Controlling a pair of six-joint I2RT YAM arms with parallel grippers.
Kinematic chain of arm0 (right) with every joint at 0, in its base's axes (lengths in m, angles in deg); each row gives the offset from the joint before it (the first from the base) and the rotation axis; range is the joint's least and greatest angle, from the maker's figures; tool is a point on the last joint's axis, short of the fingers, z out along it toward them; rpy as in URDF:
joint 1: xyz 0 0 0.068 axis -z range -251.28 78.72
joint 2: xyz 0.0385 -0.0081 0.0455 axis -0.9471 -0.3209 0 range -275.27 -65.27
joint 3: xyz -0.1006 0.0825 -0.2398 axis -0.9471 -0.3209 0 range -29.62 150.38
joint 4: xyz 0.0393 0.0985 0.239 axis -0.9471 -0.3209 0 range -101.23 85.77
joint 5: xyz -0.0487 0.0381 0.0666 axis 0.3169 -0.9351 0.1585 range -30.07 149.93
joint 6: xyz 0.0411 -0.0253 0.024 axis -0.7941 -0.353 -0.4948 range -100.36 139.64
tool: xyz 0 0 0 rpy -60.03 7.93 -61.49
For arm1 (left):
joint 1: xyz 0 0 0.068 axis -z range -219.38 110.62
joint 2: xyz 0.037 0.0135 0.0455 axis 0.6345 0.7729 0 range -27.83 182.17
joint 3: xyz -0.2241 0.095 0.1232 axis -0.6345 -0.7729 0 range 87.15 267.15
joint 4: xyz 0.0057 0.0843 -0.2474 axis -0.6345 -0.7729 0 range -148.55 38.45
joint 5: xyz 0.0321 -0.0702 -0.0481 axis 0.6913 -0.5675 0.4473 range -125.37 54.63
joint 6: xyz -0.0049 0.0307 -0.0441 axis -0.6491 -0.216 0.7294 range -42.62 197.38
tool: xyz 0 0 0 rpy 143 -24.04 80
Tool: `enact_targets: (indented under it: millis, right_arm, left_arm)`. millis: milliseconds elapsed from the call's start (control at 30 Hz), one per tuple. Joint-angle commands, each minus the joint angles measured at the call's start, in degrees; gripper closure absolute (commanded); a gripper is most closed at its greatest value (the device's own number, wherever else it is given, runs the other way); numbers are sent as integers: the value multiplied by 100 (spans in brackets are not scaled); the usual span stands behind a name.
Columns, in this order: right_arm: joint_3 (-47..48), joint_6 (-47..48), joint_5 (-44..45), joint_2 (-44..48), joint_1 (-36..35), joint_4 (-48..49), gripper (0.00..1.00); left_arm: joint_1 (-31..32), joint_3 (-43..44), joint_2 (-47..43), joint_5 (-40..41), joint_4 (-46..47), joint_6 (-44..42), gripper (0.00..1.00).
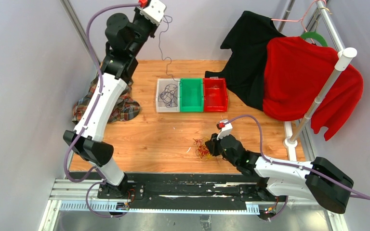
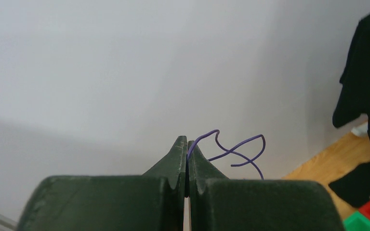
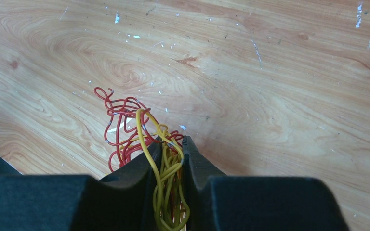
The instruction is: Untangle the cables
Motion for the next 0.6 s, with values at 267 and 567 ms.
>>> enact_targets:
  millis: [267,567]
  right_arm:
    - [-107,-177,-11,-26,73,125,99]
    - [-147,-214,14,-207,75,222,99]
  left_arm:
    - [-37,-670,-379,86,385,-103,100]
    - [-45,-1358,-468,302,548,-740,99]
